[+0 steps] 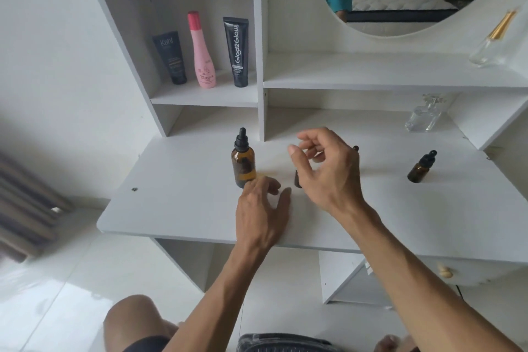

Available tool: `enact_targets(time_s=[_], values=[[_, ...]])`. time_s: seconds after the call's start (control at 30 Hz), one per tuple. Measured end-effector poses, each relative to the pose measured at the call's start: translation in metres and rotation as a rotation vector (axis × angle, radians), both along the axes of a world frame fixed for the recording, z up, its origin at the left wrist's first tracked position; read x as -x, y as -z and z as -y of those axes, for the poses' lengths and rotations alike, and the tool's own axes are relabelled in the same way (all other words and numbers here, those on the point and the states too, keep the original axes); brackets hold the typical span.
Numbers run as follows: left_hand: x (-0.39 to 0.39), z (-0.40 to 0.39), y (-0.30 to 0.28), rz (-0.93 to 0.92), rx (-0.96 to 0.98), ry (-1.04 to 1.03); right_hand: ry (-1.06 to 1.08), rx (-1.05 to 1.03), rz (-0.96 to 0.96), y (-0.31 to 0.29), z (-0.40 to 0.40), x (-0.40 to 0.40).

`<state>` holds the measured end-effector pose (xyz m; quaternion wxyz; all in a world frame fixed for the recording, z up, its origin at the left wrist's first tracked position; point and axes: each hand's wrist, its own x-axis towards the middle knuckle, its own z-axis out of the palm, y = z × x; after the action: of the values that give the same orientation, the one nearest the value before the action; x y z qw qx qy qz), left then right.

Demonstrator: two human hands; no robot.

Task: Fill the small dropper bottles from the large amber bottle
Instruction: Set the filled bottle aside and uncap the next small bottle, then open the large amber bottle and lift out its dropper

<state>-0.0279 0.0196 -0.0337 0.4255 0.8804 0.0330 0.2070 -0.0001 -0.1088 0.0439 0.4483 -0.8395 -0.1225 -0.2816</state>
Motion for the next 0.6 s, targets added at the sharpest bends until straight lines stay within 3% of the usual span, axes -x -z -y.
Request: enact_targets(time_s=[0.13, 0.2, 0.37, 0.6], values=[[0.005, -0.012, -0.009, 0.183, 0.114, -0.267, -0.138, 0.019, -0.127, -0.017, -0.033, -0.019], [-0.002, -0.021, -0.011, 0.185, 0.157, -0.322, -0.187, 0.016, -0.186, -0.02, -0.047, -0.029], [-0.02, -0.036, -0.008, 0.033, 0.28, -0.144, -0.24, 0.002, -0.303, -0.019, -0.066, -0.043], [-0.024, -0.039, -0.006, 0.072, 0.265, -0.049, -0.268, -0.073, -0.344, -0.017, -0.07, -0.046]])
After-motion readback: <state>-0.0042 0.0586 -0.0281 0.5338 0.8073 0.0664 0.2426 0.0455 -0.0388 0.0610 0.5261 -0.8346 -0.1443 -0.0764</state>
